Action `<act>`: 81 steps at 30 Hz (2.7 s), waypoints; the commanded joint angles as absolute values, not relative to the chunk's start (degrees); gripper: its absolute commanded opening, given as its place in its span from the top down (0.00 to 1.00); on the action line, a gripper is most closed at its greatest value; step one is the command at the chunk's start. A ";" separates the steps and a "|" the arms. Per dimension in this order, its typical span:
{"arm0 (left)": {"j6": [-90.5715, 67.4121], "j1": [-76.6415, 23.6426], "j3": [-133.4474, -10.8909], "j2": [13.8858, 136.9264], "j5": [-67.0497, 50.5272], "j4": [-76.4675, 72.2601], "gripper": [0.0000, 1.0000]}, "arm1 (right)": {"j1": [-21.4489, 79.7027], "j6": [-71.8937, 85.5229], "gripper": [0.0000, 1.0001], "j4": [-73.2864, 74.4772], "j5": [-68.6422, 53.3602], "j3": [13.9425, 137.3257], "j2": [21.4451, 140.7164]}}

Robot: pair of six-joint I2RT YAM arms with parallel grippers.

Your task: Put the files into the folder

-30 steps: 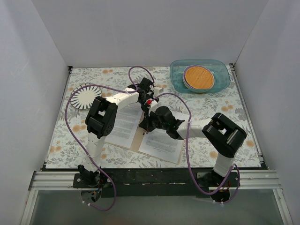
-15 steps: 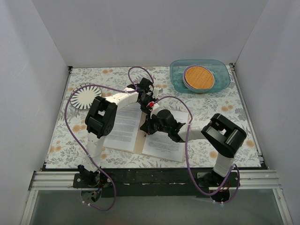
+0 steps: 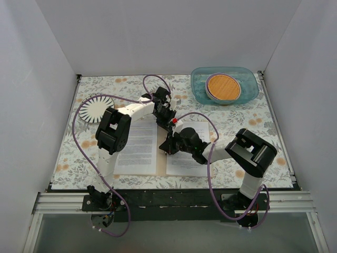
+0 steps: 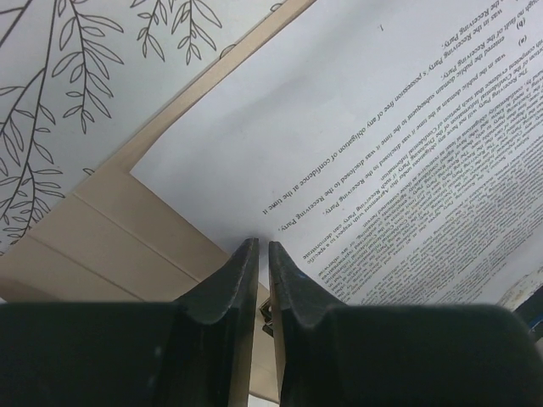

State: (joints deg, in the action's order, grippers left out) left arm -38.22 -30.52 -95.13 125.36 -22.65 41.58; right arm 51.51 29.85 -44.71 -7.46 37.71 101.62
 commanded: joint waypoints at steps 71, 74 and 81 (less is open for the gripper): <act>-36.04 -25.75 -98.08 131.57 -16.96 46.14 0.95 | 45.18 43.95 0.99 -28.22 -12.13 28.83 115.14; -36.03 -25.58 -98.17 131.66 -16.70 46.32 0.95 | 45.18 43.68 0.99 -27.51 -11.60 27.86 114.87; -36.03 -25.40 -98.09 132.19 -16.61 46.05 0.95 | 45.09 44.21 0.99 -29.27 -12.83 26.37 116.98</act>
State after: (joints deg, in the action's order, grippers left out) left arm -38.81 -27.33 -99.07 128.53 -26.76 46.54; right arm 45.01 48.93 -54.30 -16.19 32.80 109.47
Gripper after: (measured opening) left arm 0.053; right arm 0.021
